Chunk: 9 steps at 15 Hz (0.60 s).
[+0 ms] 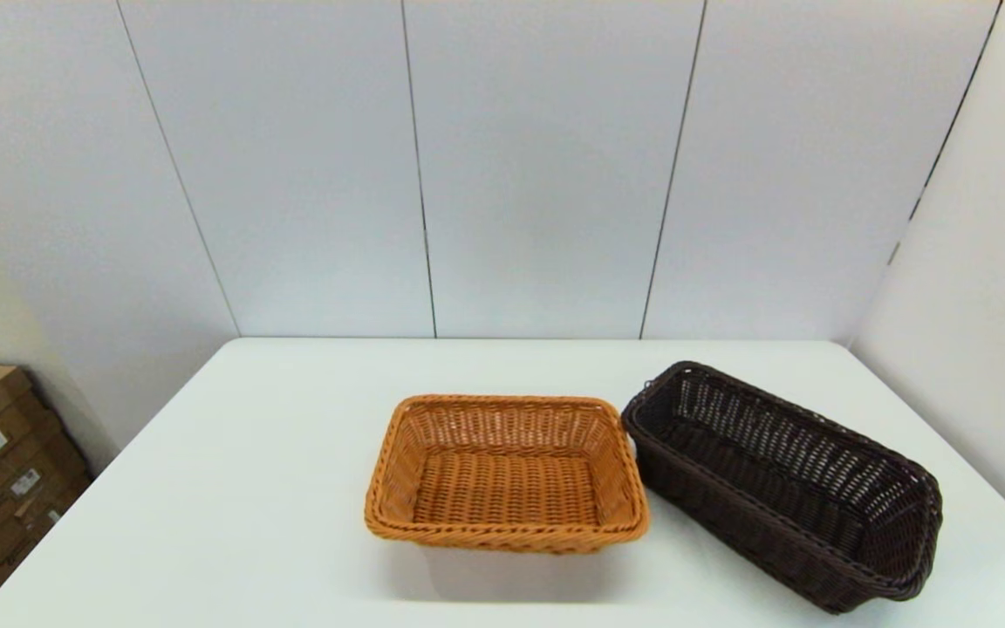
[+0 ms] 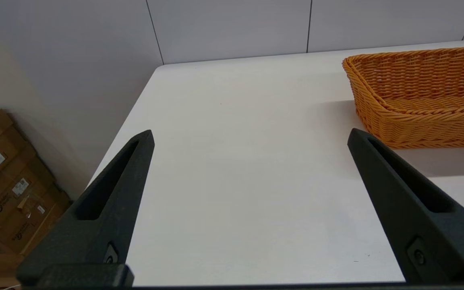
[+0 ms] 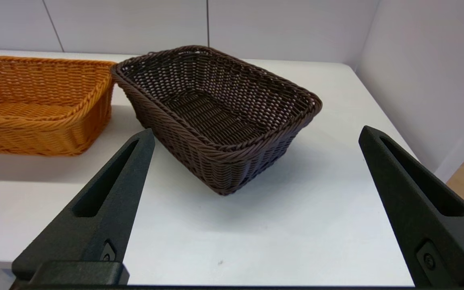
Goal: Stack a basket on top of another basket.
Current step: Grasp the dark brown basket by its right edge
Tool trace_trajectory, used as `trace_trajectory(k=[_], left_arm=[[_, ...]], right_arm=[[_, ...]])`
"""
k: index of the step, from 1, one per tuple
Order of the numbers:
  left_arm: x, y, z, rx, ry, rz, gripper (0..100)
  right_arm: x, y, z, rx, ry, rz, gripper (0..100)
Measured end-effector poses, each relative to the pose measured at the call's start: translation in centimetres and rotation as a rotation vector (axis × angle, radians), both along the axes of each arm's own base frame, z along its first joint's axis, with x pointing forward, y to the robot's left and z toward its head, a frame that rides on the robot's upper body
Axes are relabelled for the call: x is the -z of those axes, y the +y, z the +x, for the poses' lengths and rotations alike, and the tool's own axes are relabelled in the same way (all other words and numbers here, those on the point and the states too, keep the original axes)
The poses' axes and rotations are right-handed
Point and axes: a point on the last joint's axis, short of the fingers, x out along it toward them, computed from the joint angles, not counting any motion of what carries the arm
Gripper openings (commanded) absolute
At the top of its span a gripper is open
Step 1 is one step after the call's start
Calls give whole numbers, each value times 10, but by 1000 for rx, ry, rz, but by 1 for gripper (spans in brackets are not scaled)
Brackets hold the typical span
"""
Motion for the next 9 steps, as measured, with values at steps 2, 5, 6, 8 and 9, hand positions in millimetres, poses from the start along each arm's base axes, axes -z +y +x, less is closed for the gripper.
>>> trace_trajectory(k=[2, 5, 6, 8, 9], left_arm=[[0, 0, 0, -1, 0, 0, 100], [0, 0, 0, 0, 0, 0, 100], [0, 0, 0, 0, 0, 0, 100], [0, 0, 0, 0, 0, 0, 100], [0, 0, 0, 0, 0, 1, 100]], right_arm=[[-7, 0, 0, -1, -4, 3, 100], [-32, 0, 6, -2, 40, 7, 100], [-44, 0, 11, -1, 65, 9, 100], [-71, 0, 26, 0, 121, 13, 100], [-81, 0, 35, 0, 153, 16, 100]])
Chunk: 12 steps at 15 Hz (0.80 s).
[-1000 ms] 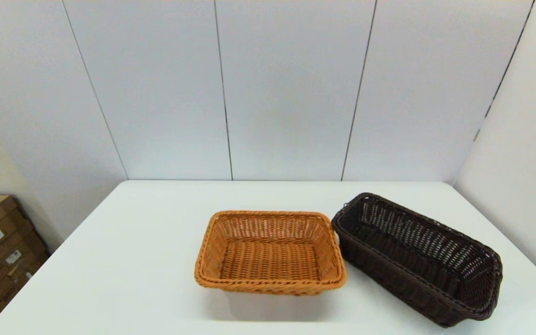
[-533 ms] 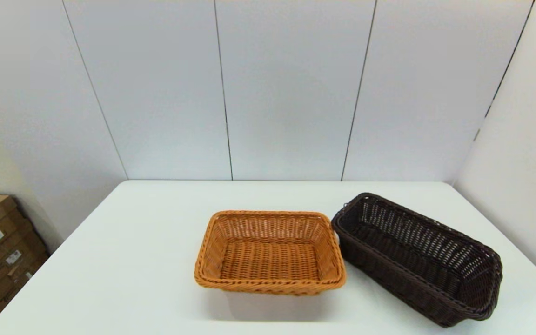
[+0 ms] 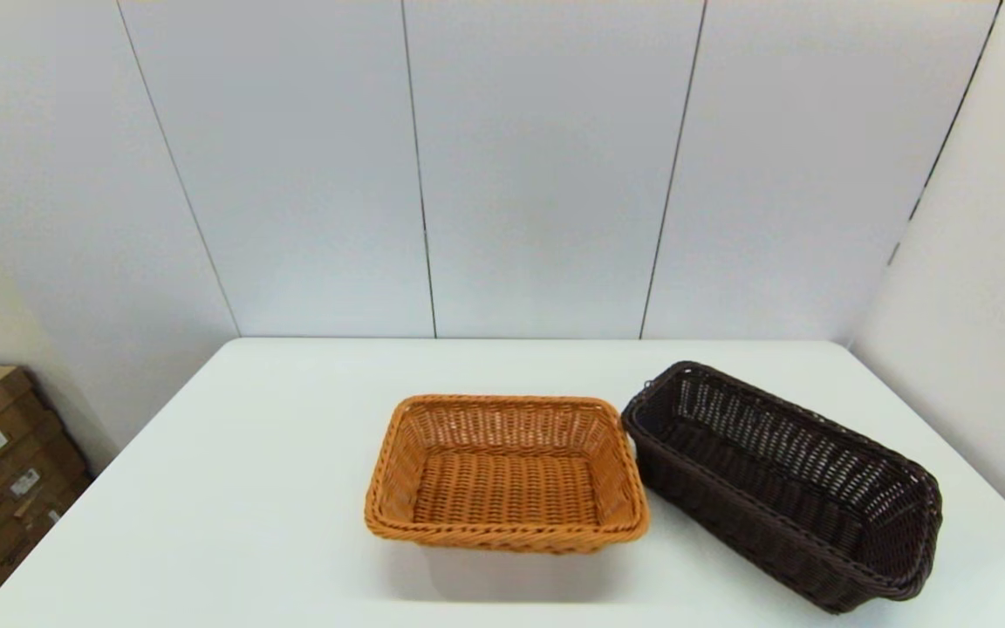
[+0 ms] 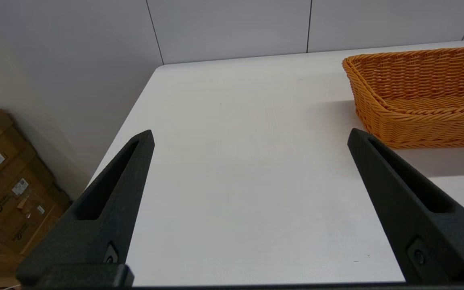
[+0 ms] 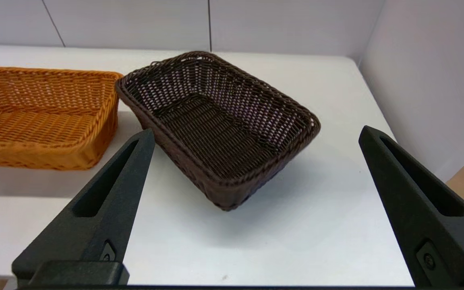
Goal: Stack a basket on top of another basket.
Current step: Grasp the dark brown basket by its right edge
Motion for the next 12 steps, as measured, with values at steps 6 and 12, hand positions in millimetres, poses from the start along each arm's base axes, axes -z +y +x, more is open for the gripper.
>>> trace_trajectory(k=[6, 12], left_arm=[[0, 0, 0, 0, 0, 0, 100], [0, 0, 0, 0, 0, 0, 100]], right_arm=[[-17, -1, 74, 77, 308, 55, 100], [-11, -2, 130, 240, 689, 269, 100]])
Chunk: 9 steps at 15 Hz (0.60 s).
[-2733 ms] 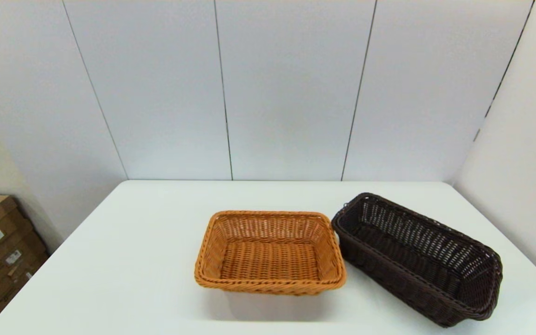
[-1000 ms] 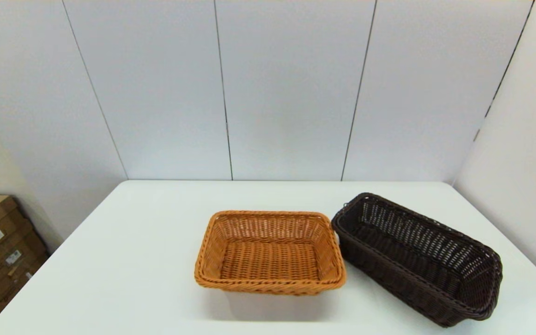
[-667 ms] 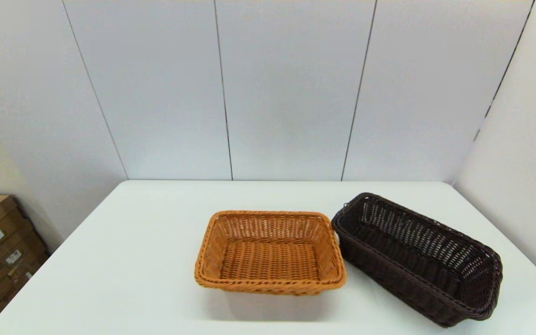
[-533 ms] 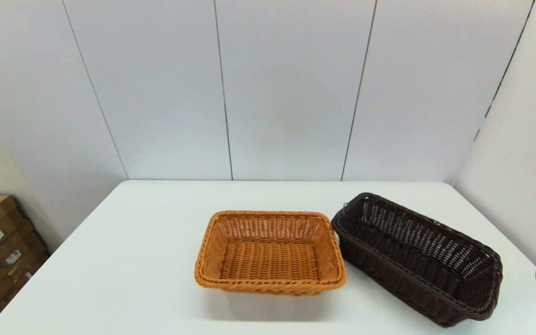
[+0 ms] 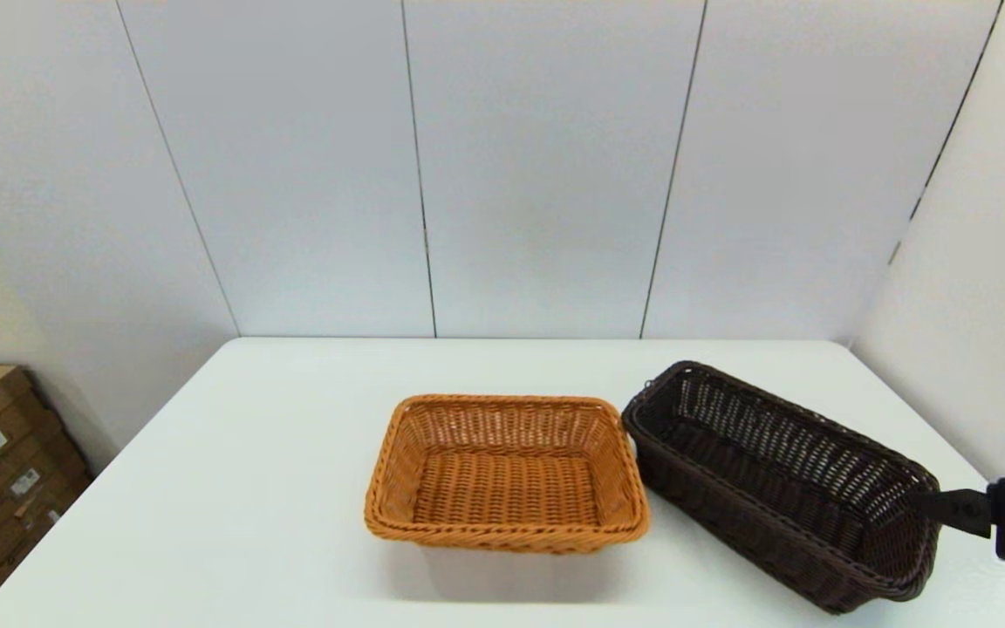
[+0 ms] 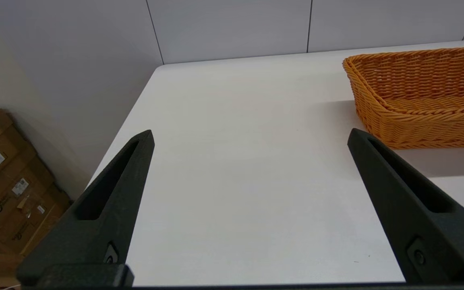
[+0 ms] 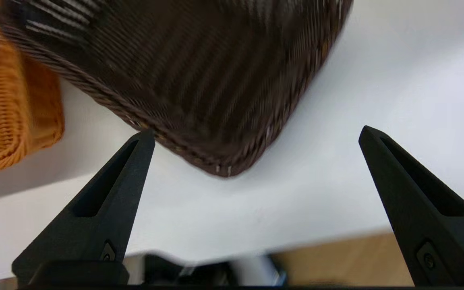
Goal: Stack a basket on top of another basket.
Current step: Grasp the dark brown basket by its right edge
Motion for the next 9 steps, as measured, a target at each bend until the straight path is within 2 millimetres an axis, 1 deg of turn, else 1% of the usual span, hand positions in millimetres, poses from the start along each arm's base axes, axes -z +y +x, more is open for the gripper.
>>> trace_trajectory(k=[2, 4, 6, 9], left_arm=[[0, 0, 0, 0, 0, 0, 100], [0, 0, 0, 0, 0, 0, 100], [0, 0, 0, 0, 0, 0, 100], [0, 0, 0, 1, 0, 0, 100]], right_arm=[[-1, 0, 17, 90, 104, 65, 100], [0, -1, 34, 161, 155, 101, 100], [10, -1, 50, 223, 211, 97, 100], [28, 0, 67, 269, 298, 86, 100]])
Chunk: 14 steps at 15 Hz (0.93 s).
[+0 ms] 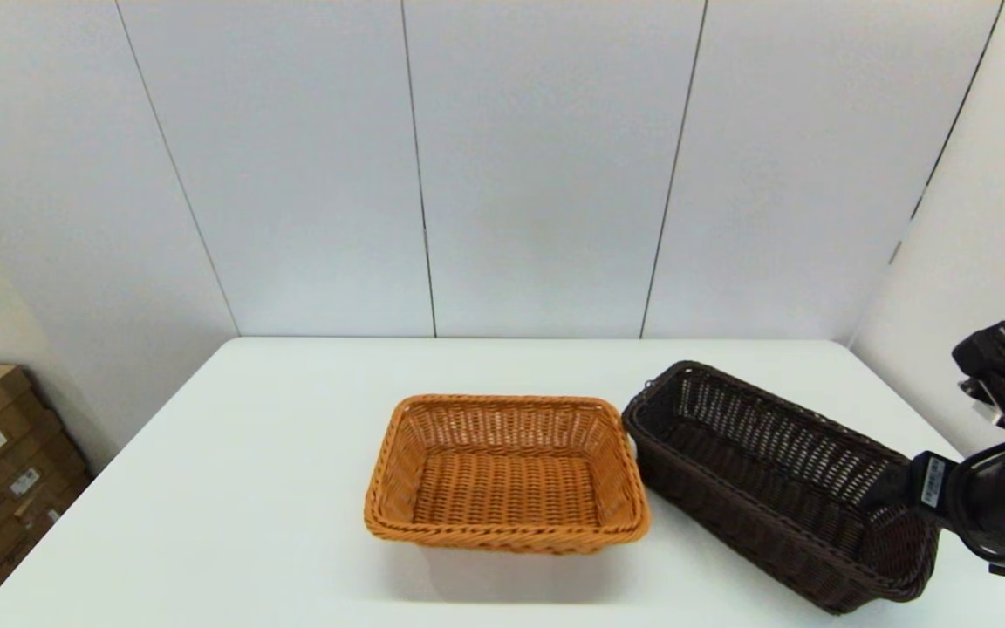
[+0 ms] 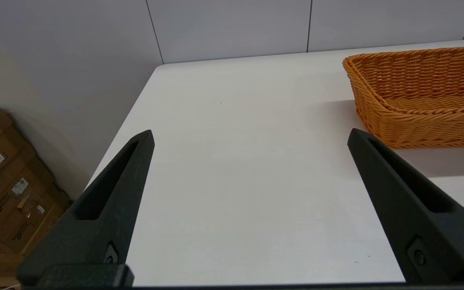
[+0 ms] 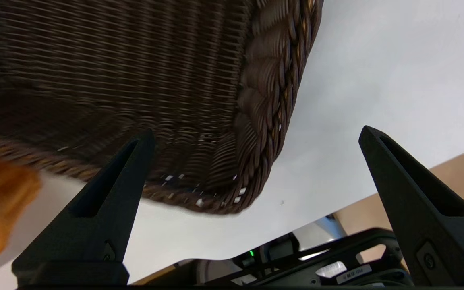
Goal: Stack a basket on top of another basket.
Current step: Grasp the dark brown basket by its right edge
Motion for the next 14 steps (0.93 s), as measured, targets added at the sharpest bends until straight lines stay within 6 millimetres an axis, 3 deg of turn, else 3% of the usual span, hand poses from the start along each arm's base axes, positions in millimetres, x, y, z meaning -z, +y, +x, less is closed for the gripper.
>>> trace_trajectory(k=[7, 14], left_arm=[[0, 0, 0, 0, 0, 0, 100], [0, 0, 0, -1, 0, -1, 100]], right_arm=[[43, -2, 22, 69, 188, -47, 100], [60, -2, 32, 102, 248, -37, 100]])
